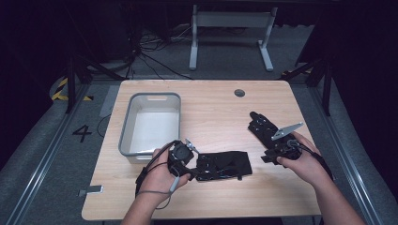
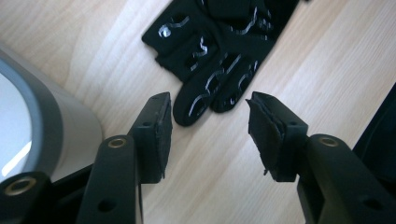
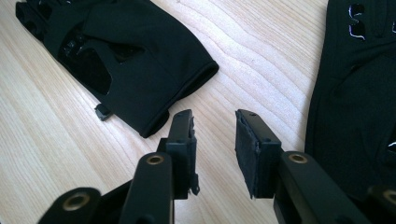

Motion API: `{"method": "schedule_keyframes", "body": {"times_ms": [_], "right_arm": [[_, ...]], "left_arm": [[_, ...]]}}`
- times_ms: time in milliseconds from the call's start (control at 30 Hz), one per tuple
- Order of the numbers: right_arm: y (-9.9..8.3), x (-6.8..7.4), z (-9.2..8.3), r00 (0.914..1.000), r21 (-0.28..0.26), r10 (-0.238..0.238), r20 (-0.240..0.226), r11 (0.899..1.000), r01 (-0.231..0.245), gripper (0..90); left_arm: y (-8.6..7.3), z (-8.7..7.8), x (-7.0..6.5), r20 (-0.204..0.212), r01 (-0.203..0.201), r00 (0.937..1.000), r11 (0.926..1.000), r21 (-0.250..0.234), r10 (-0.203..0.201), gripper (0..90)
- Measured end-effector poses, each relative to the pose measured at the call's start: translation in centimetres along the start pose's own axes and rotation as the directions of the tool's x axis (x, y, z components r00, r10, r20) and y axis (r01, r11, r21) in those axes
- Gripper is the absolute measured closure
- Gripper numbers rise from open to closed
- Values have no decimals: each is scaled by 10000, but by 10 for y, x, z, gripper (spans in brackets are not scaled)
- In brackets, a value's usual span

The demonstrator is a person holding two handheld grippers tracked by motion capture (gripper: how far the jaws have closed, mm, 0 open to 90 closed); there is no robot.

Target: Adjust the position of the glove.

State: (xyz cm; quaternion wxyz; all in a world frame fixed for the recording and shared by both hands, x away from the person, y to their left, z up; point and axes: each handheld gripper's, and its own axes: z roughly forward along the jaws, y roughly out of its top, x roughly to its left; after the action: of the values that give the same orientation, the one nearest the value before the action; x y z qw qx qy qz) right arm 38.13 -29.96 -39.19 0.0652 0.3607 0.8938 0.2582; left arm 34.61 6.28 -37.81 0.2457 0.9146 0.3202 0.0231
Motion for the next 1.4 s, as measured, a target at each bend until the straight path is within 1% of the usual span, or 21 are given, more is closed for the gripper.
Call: {"method": "schedule_keyframes", "body": {"times_ms": [33, 100, 133, 233, 400, 433, 567, 633, 667, 700, 800, 867, 967, 1033, 1133, 1200, 1300, 1367, 1400], "right_arm": [[0, 0, -1, 10000, -29, 64, -70, 10000, -64, 667], [0, 2, -1, 9998, -50, 134, -114, 9999, -135, 663], [1, 5, -3, 9998, -130, 105, -156, 9999, -107, 656], [1, 7, -4, 9994, -163, 218, -254, 9996, -222, 650], [1, 8, -4, 9988, -222, 379, -301, 9990, -385, 654], [2, 11, -4, 9973, -305, 564, -469, 9979, -579, 655], [3, 16, -2, 9935, -340, 826, -790, 9958, -855, 655], [4, 18, 2, 9890, -320, 1052, -1041, 9935, -1091, 652], [5, 19, 4, 9870, -289, 1127, -1143, 9927, -1167, 650], [6, 20, 5, 9870, -251, 1107, -1162, 9931, -1143, 648], [9, 25, 12, 9902, -166, 1085, -885, 9938, -1103, 639], [10, 26, 18, 9903, -43, 1160, -760, 9932, -1167, 637], [10, 27, 27, 9898, 114, 1269, -651, 9919, -1265, 630], [11, 28, 33, 9897, 145, 1301, -589, 9915, -1295, 622], [12, 28, 40, 9907, 45, 1311, -372, 9914, -1310, 598], [13, 29, 44, 9907, 53, 1305, -377, 9914, -1304, 577], [13, 32, 50, 9907, 133, 1303, -392, 9914, -1299, 554], [13, 34, 53, 9919, 224, 1252, -229, 9919, -1247, 549], [13, 34, 53, 9919, 224, 1252, -229, 9919, -1247, 549]], "left_arm": [[0, 0, 1, 96, 19, 10000, 10000, -62, -19, 552], [0, -1, 1, 84, 6, 10000, 10000, -72, -5, 555], [1, -1, 2, 3, 30, 10000, 9999, -117, -30, 553], [1, -1, 3, 170, 39, 9998, 10000, -81, -37, 563], [0, -1, 4, 134, 54, 9999, 10000, -55, -54, 571], [0, -1, 4, 175, 61, 9998, 10000, -43, -60, 573], [1, -1, 5, 254, 127, 9996, 9999, 60, -128, 589], [1, 1, 5, 315, 119, 9994, 9999, 92, -122, 594], [1, 2, 5, 315, 113, 9994, 9999, 117, -117, 598], [1, 3, 5, 303, 110, 9995, 9998, 173, -115, 603], [2, 8, 5, 152, 185, 9997, 9996, 212, -188, 605], [2, 9, 6, 143, 207, 9997, 9995, 220, -211, 604], [2, 16, 5, 79, 275, 9996, 9990, 365, -278, 603], [2, 18, 5, 104, 301, 9995, 9987, 403, -305, 602], [2, 20, 6, 59, 343, 9994, 9983, 480, -346, 600], [2, 21, 7, 35, 334, 9994, 9980, 535, -336, 595], [2, 25, 8, -42, 333, 9994, 9967, 745, -331, 578], [1, 27, 8, -18, 350, 9994, 9963, 784, -349, 577], [1, 27, 8, -18, 350, 9994, 9963, 784, -349, 577]]}}
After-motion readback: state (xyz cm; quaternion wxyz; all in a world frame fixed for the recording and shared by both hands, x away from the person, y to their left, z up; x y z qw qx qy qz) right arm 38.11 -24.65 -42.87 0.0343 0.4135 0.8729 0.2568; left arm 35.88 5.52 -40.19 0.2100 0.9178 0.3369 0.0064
